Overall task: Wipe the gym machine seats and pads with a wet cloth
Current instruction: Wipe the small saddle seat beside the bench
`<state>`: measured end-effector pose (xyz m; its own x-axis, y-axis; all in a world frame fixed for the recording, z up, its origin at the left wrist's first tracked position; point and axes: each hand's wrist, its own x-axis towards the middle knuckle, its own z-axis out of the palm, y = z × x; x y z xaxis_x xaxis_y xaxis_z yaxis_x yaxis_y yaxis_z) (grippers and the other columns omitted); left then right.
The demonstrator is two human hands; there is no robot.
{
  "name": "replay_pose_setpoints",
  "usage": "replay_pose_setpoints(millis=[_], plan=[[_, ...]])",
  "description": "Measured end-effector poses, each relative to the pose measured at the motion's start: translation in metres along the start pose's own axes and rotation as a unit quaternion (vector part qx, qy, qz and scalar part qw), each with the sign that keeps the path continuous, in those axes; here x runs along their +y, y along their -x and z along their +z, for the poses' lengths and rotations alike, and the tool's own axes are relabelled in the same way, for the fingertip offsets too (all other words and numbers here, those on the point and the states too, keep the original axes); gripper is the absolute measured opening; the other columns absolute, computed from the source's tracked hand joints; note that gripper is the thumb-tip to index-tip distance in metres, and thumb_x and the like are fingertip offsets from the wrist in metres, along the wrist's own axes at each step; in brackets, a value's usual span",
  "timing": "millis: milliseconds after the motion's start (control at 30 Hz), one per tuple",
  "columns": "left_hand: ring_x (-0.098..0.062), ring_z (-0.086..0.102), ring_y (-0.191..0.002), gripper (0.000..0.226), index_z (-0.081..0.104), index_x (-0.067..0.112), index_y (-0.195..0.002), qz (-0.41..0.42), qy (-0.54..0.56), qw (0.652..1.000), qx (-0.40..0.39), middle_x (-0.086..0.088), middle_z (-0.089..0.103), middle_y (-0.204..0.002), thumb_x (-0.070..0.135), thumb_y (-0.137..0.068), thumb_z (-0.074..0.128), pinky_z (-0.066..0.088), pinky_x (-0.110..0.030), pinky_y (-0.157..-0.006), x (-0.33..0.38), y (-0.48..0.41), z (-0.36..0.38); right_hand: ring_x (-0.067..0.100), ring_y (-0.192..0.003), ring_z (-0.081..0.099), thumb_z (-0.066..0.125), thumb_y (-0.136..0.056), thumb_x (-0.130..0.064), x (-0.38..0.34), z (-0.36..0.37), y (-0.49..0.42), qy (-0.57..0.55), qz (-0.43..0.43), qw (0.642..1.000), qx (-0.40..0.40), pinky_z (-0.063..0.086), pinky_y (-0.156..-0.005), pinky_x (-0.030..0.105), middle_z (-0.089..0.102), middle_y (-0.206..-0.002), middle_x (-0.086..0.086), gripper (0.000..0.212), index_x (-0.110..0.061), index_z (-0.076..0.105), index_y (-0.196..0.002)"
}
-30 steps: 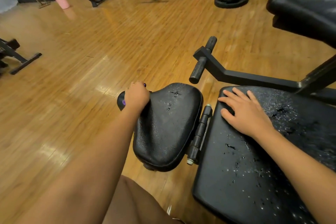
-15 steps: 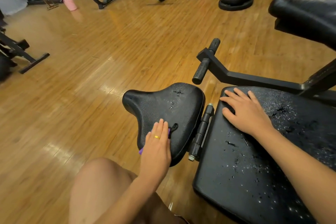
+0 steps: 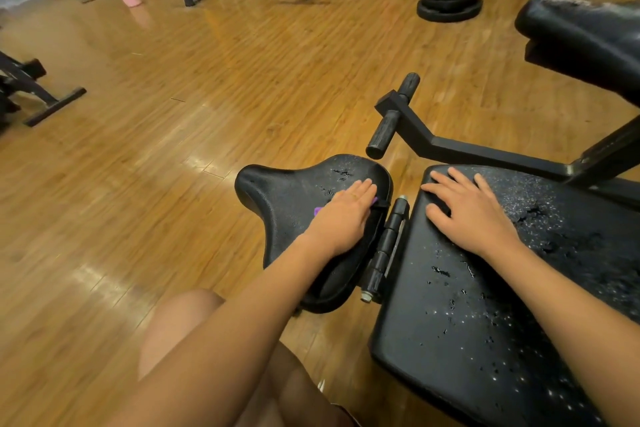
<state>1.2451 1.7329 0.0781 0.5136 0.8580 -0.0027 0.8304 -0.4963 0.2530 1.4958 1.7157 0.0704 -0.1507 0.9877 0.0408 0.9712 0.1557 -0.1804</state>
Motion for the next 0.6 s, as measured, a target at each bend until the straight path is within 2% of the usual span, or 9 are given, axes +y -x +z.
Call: replay_pose_setpoints(millis=[167,233,300,367,467,600], plan=[[-0.020,0.017,-0.151,0.051,0.025,0.013,-0.156,-0.007,0.000,1.000,0.030,-0.004,0.021,-0.164,0.021,-0.107,0.036,0.010,-0.023,-0.118,-0.022,0.095,-0.011,0.013,-0.151,0.010,0.033,-0.099,-0.047,-0.005,0.000,0.001,0.004,-0.005,1.000,-0.005,0.001,-0.123,0.045,0.026,-0.160,-0.011,0.049,-0.036,0.040,-0.146],[-0.022,0.021,-0.150,0.049,0.029,0.012,-0.155,-0.005,-0.015,0.999,0.035,-0.005,0.025,-0.163,0.021,-0.107,0.036,0.011,-0.022,-0.117,-0.022,0.106,-0.012,0.013,-0.151,0.010,0.032,-0.099,-0.048,-0.004,-0.002,-0.001,0.003,-0.003,1.000,-0.002,0.000,-0.122,0.045,0.025,-0.161,-0.011,0.050,-0.036,0.039,-0.147],[-0.026,0.025,-0.149,0.049,0.033,0.008,-0.152,0.003,-0.030,0.999,0.035,-0.009,0.029,-0.161,0.022,-0.106,0.034,0.016,-0.027,-0.118,-0.020,0.095,-0.008,0.013,-0.151,0.010,0.032,-0.099,-0.047,-0.003,0.000,0.000,0.002,-0.005,1.000,-0.001,0.001,-0.123,0.046,0.025,-0.161,-0.010,0.050,-0.035,0.040,-0.147],[-0.024,0.021,-0.150,0.050,0.028,0.008,-0.154,0.004,-0.033,0.999,0.025,-0.010,0.024,-0.162,0.020,-0.106,0.034,0.017,-0.033,-0.120,-0.016,0.075,-0.004,0.014,-0.151,0.011,0.032,-0.098,-0.047,-0.002,0.002,0.002,0.006,-0.009,1.000,0.004,0.003,-0.123,0.047,0.026,-0.160,-0.010,0.050,-0.035,0.041,-0.146],[-0.023,0.015,-0.152,0.052,0.021,0.008,-0.156,0.005,-0.014,1.000,0.020,-0.010,0.018,-0.164,0.021,-0.108,0.033,0.011,-0.030,-0.120,-0.010,0.032,-0.001,0.013,-0.150,0.012,0.033,-0.098,-0.047,-0.003,0.003,0.001,0.008,-0.009,1.000,0.007,0.005,-0.123,0.047,0.027,-0.160,-0.011,0.050,-0.036,0.042,-0.145],[-0.029,0.023,-0.149,0.048,0.029,0.004,-0.152,0.023,-0.015,1.000,0.001,-0.015,0.026,-0.161,0.019,-0.106,0.034,0.021,-0.038,-0.117,-0.005,-0.050,0.006,0.012,-0.150,0.011,0.034,-0.097,-0.048,-0.003,0.004,-0.002,0.001,-0.006,1.000,0.008,0.003,-0.123,0.046,0.026,-0.160,-0.013,0.050,-0.038,0.041,-0.145]])
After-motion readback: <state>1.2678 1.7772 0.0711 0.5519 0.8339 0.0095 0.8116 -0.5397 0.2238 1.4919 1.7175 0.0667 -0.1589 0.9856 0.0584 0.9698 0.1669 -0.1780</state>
